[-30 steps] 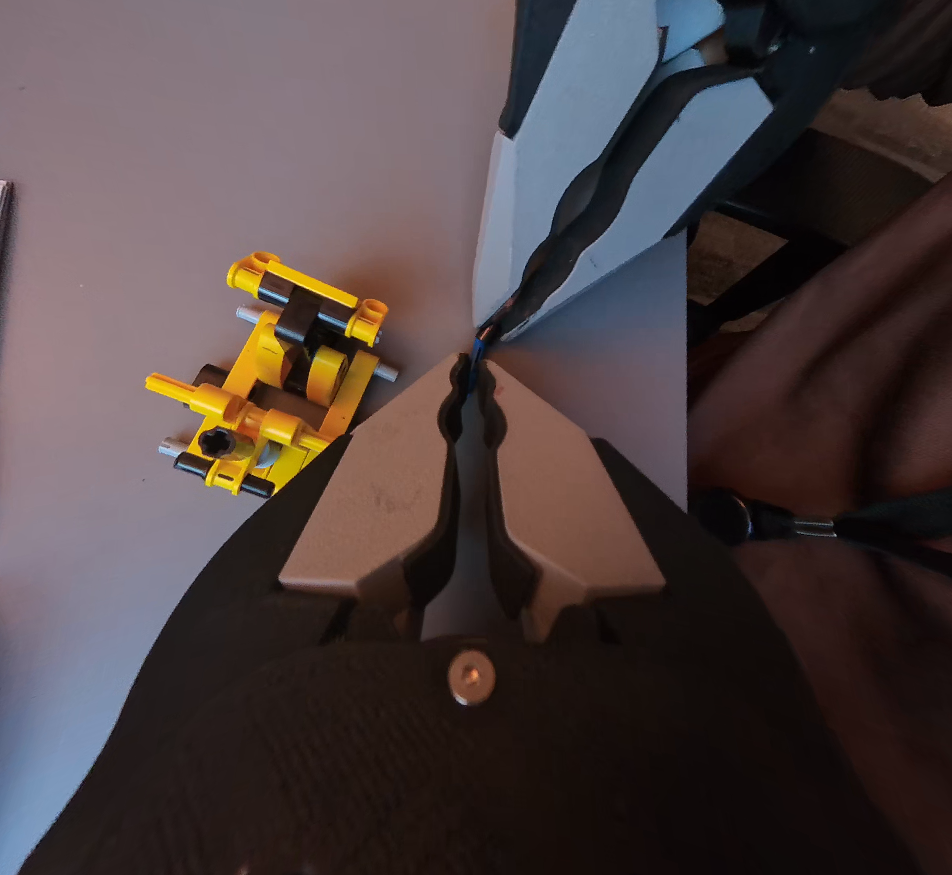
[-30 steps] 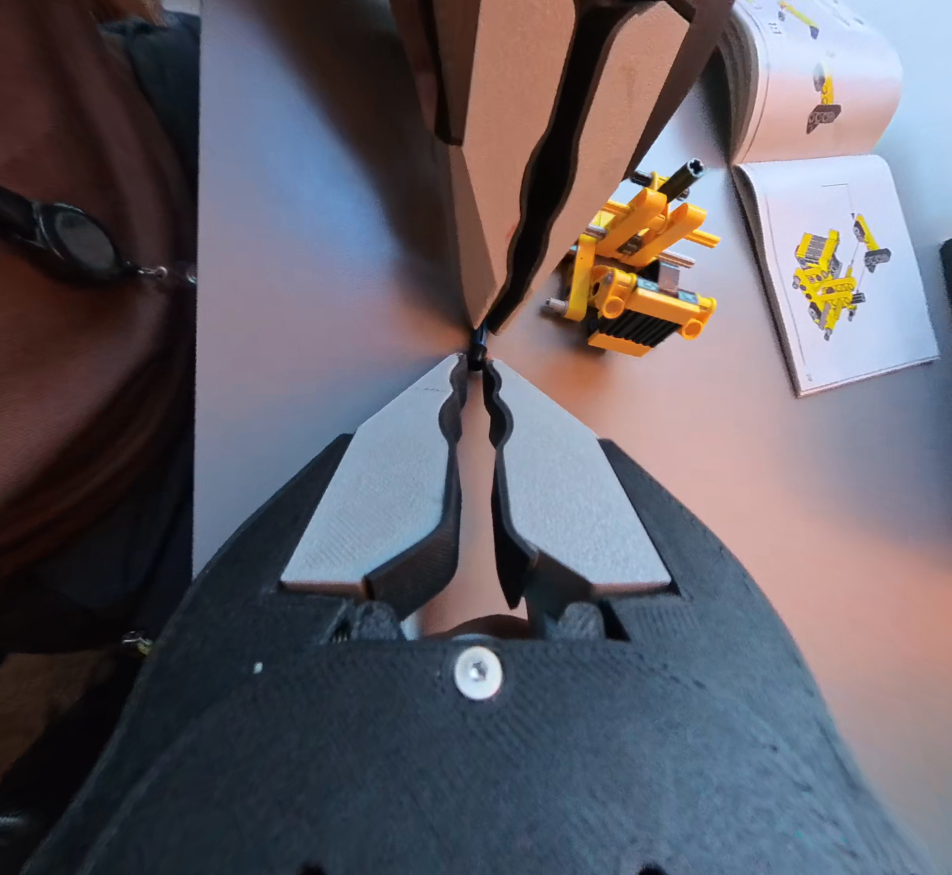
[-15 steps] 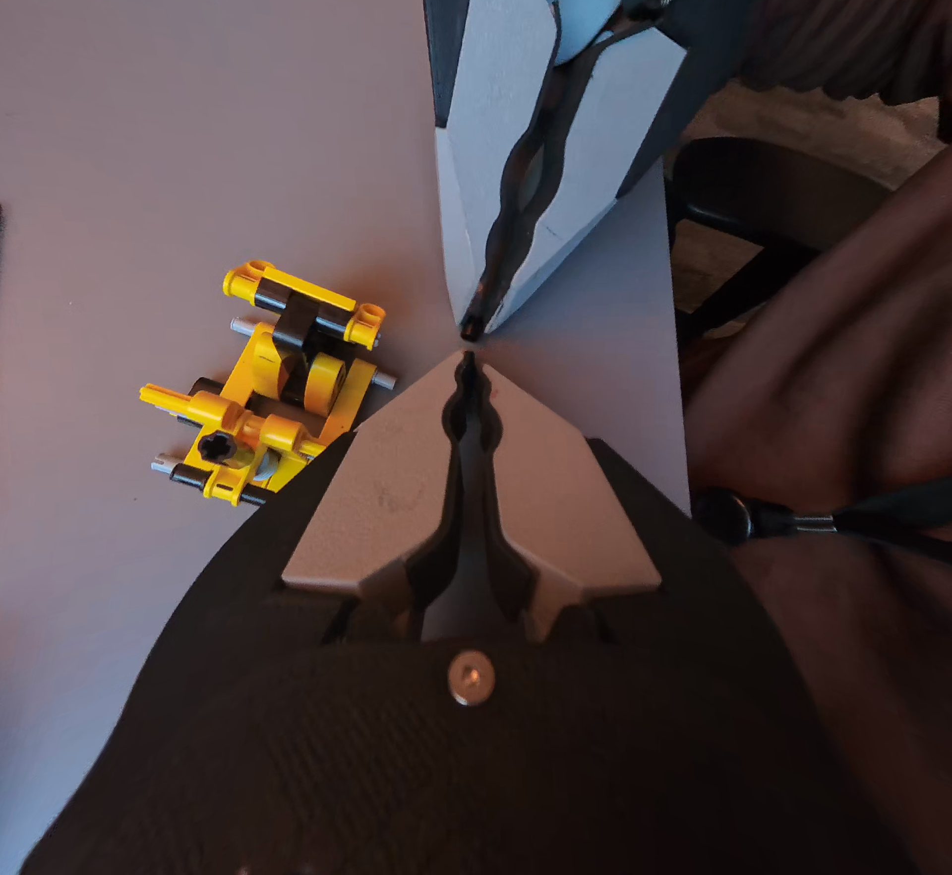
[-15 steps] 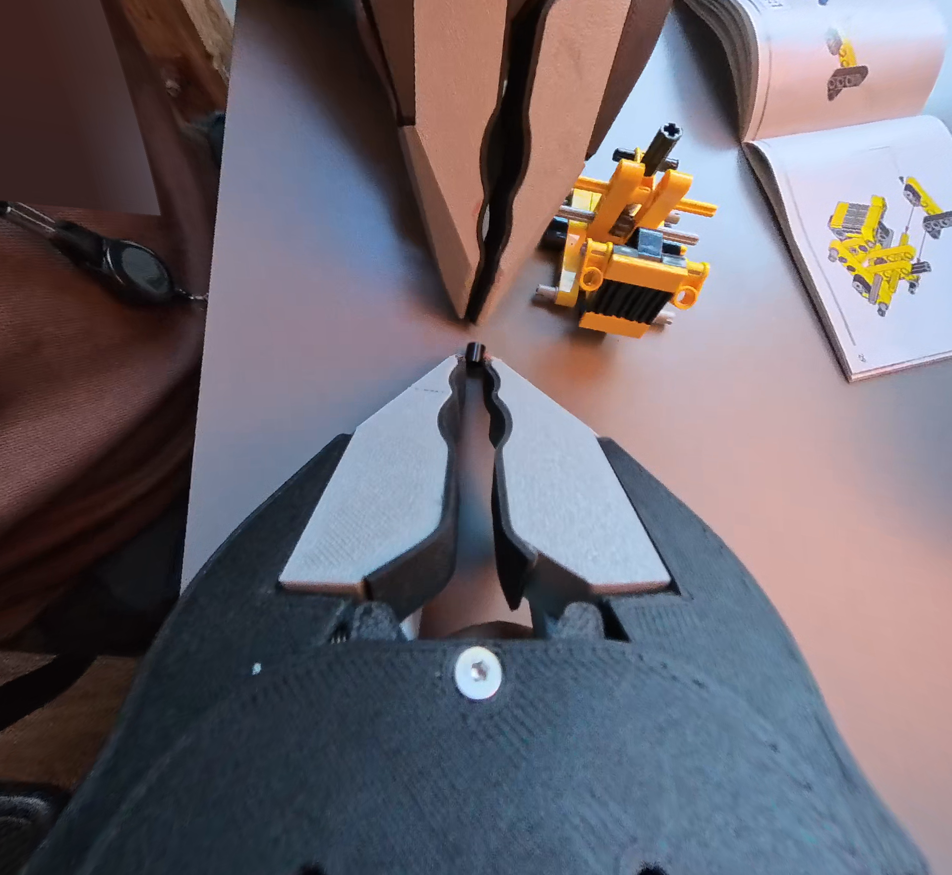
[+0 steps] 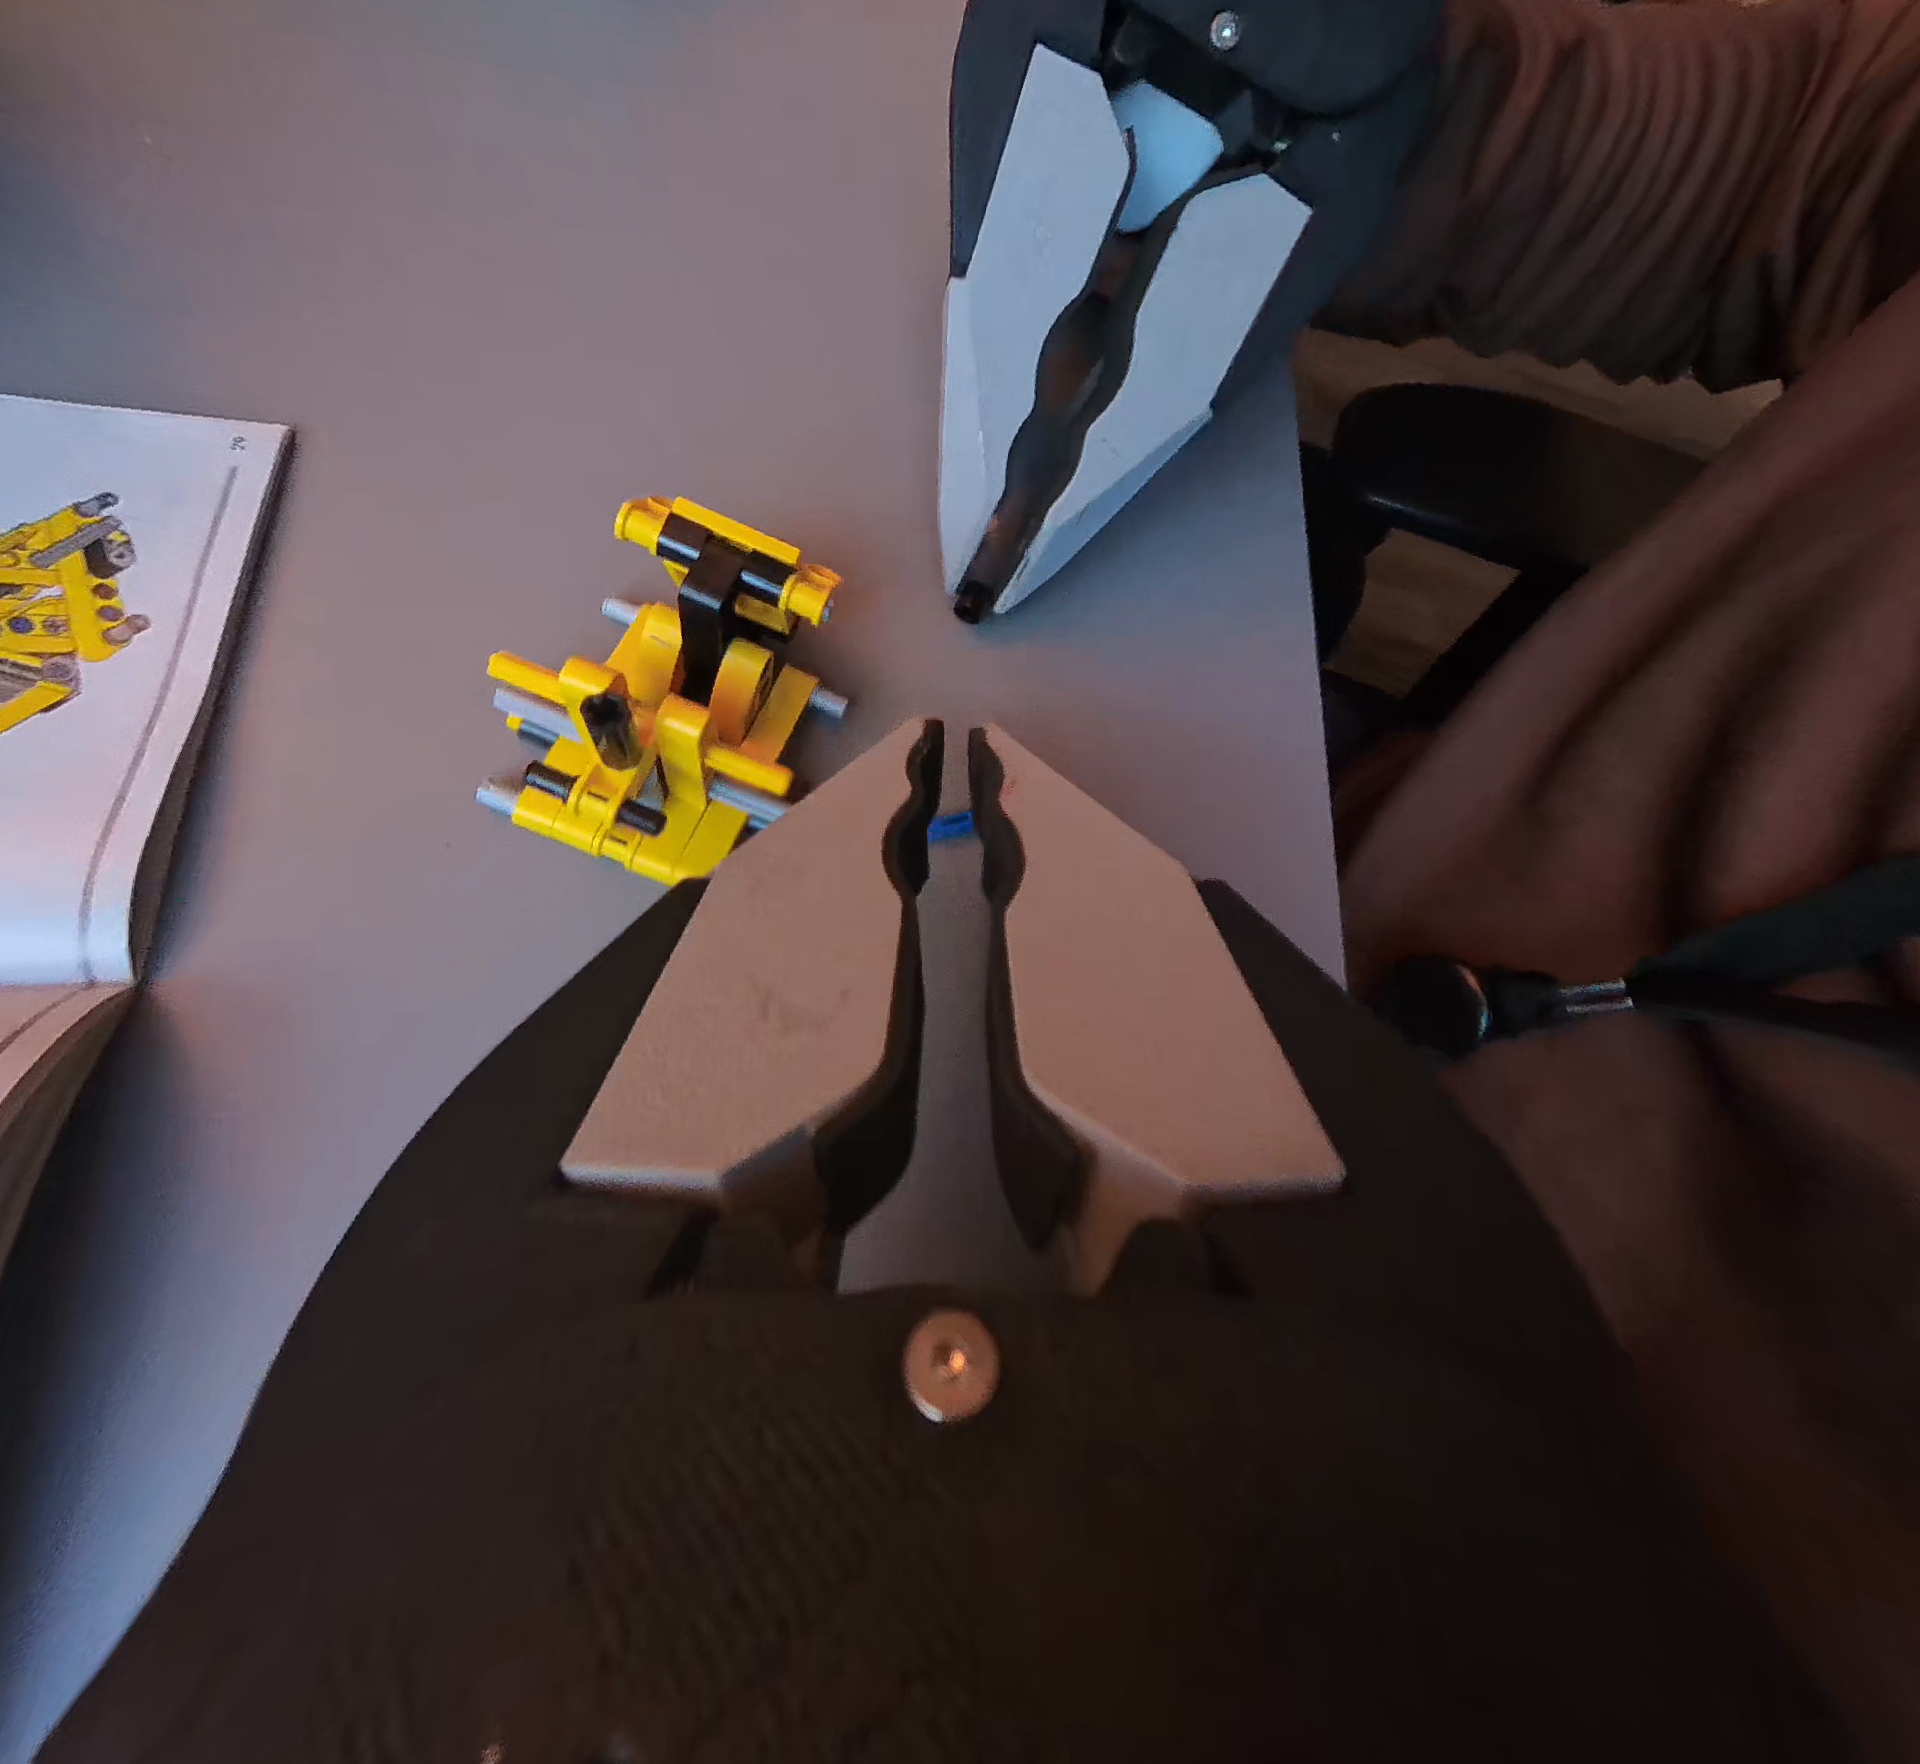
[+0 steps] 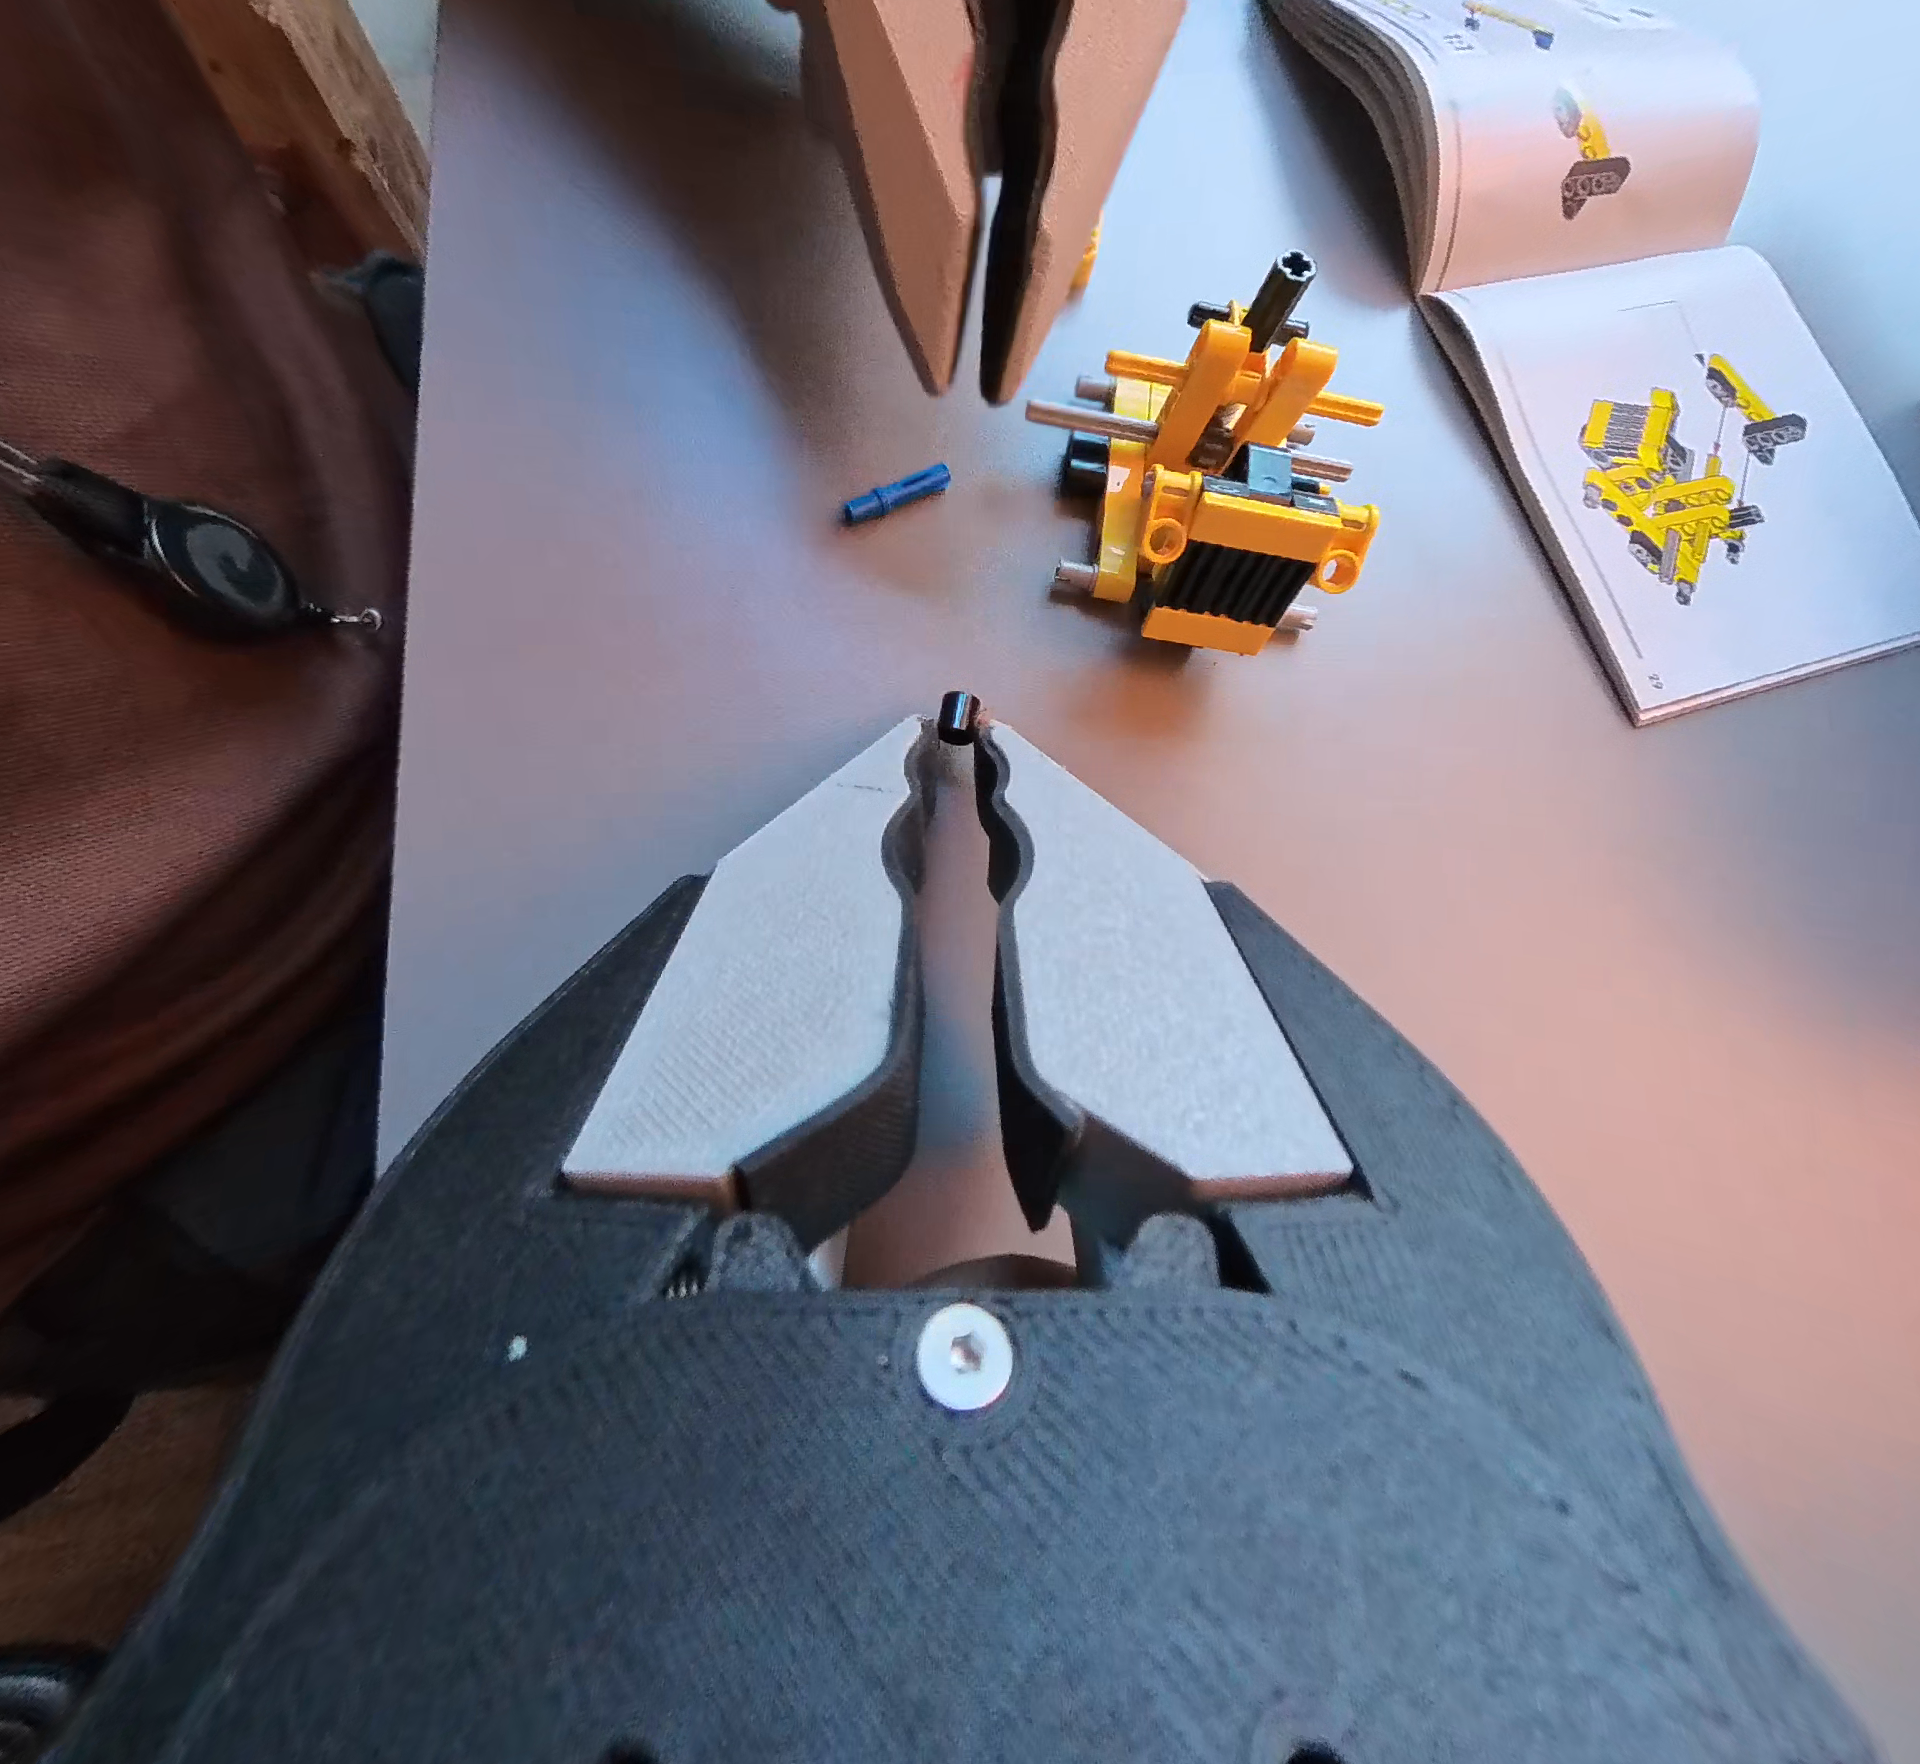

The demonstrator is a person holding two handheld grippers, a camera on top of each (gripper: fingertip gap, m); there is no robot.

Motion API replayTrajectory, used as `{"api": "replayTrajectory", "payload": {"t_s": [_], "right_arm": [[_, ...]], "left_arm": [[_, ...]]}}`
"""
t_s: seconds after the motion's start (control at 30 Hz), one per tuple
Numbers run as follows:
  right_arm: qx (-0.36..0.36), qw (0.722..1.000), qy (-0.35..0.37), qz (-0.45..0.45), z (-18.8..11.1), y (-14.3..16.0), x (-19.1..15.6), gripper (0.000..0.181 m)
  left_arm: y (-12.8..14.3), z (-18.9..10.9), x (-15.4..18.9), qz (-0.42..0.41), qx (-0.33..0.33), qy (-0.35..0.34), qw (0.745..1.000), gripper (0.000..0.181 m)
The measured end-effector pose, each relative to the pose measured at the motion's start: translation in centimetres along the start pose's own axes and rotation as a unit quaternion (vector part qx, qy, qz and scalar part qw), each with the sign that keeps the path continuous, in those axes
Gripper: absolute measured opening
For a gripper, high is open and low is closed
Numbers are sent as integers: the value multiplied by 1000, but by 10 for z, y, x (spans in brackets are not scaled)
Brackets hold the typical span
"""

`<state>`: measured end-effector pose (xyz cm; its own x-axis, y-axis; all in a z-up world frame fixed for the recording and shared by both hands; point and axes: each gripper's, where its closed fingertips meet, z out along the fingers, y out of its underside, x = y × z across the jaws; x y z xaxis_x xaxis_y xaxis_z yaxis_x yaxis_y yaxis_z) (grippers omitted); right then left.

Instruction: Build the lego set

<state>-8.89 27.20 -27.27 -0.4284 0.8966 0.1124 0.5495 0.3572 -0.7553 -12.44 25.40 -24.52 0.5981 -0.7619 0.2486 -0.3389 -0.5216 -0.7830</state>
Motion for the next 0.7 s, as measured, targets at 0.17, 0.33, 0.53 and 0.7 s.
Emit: {"api": "replayTrajectory", "payload": {"t_s": [0.17,0.33,0.53,0.7], "right_arm": [[-14,1000,-14,1,3,3,-5,4],[-15,1000,-22,8,7,0,-9,6],[-15,1000,-25,11,9,-3,-9,4],[-15,1000,-21,2,9,-3,-10,5]], "left_arm": [[17,-3,1,30,-36,-2,999,10],[24,4,-3,106,-92,-20,990,19],[30,16,4,126,-117,1,985,8],[31,15,5,29,-112,-28,993,3]]}}
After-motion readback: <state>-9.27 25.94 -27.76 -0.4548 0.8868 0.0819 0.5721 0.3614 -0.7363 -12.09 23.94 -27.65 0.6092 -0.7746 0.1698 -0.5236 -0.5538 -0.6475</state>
